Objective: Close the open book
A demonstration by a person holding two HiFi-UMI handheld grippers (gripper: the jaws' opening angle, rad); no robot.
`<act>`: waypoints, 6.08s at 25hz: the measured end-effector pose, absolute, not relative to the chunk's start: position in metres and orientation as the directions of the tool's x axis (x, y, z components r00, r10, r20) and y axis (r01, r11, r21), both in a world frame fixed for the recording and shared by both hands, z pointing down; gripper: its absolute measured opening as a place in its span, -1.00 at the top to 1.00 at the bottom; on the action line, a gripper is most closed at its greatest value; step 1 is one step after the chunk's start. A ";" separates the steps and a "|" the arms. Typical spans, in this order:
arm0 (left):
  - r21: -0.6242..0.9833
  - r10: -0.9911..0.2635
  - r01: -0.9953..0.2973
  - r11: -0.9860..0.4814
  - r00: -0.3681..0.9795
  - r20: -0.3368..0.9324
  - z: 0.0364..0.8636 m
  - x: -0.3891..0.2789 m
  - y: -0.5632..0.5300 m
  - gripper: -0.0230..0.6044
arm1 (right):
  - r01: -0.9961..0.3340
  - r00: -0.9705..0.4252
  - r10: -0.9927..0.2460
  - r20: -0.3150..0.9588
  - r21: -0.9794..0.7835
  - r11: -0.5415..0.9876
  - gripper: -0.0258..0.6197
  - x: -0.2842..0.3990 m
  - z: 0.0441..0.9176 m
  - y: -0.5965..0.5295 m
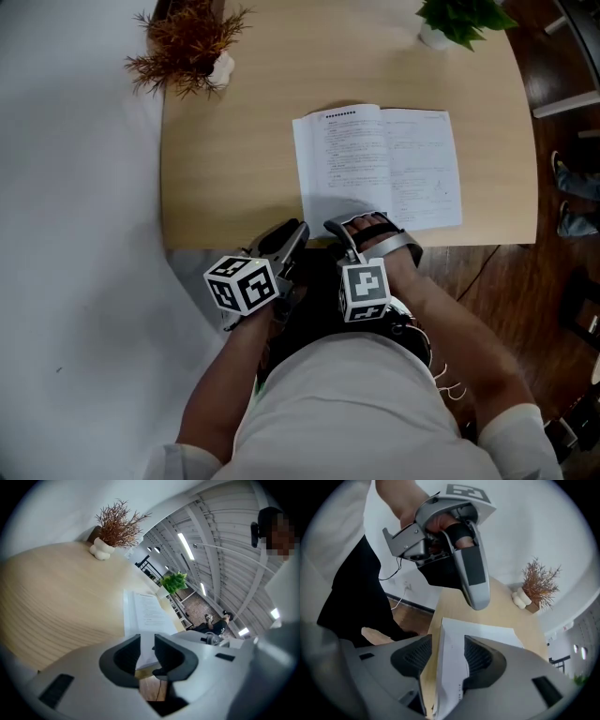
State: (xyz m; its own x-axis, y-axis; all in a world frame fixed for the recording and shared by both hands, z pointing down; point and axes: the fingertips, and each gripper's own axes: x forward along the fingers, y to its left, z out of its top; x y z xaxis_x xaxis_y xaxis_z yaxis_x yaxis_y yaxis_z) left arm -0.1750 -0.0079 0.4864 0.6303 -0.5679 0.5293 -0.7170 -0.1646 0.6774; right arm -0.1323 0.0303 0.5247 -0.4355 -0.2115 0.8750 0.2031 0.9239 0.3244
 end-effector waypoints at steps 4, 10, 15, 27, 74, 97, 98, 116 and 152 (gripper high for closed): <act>0.687 -0.561 -0.708 -0.164 0.640 0.525 0.487 -0.176 -0.006 0.71 | 0.207 -0.417 -0.205 0.886 0.312 0.927 0.27 -0.131 0.526 0.029; 0.696 -0.549 -0.696 -0.174 0.656 0.518 0.486 -0.175 -0.005 0.71 | 0.191 -0.430 -0.214 0.877 0.320 0.928 0.71 -0.132 0.521 0.030; 0.699 -0.542 -0.691 -0.184 0.665 0.514 0.487 -0.173 -0.002 0.71 | 0.166 -0.439 -0.221 0.871 0.320 0.933 0.88 -0.133 0.518 0.034; 0.702 -0.531 -0.687 -0.188 0.673 0.515 0.488 -0.172 0.003 0.71 | 0.101 -0.432 -0.221 0.874 0.291 0.951 0.88 -0.131 0.514 0.029; 0.716 -0.495 -0.667 -0.204 0.701 0.513 0.490 -0.165 0.001 0.71 | -0.238 -0.549 -0.227 0.805 0.110 0.965 0.92 -0.127 0.489 0.011; 0.743 -0.448 -0.648 -0.167 0.721 0.528 0.500 -0.155 0.015 0.71 | 0.070 -0.396 -0.299 0.868 0.353 0.933 0.65 -0.125 0.516 0.020; 0.744 -0.449 -0.647 -0.167 0.722 0.526 0.499 -0.155 0.016 0.71 | 0.074 -0.389 -0.299 0.871 0.353 0.933 0.65 -0.125 0.516 0.019; 0.748 -0.441 -0.639 -0.180 0.732 0.519 0.497 -0.155 0.020 0.71 | -0.068 -0.439 -0.332 0.835 0.337 0.939 0.92 -0.126 0.497 0.023; 0.748 -0.438 -0.640 -0.177 0.732 0.522 0.492 -0.142 0.033 0.71 | 0.018 -0.387 -0.382 0.839 0.421 0.907 0.89 -0.112 0.507 0.019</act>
State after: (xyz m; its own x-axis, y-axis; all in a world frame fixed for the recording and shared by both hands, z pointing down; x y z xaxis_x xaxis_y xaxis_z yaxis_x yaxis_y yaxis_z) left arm -0.1416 0.0328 0.4921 0.7316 -0.4379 0.5225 -0.6400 -0.1775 0.7476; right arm -0.1116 0.0192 0.5070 -0.3865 -0.3820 0.8395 0.0178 0.9069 0.4209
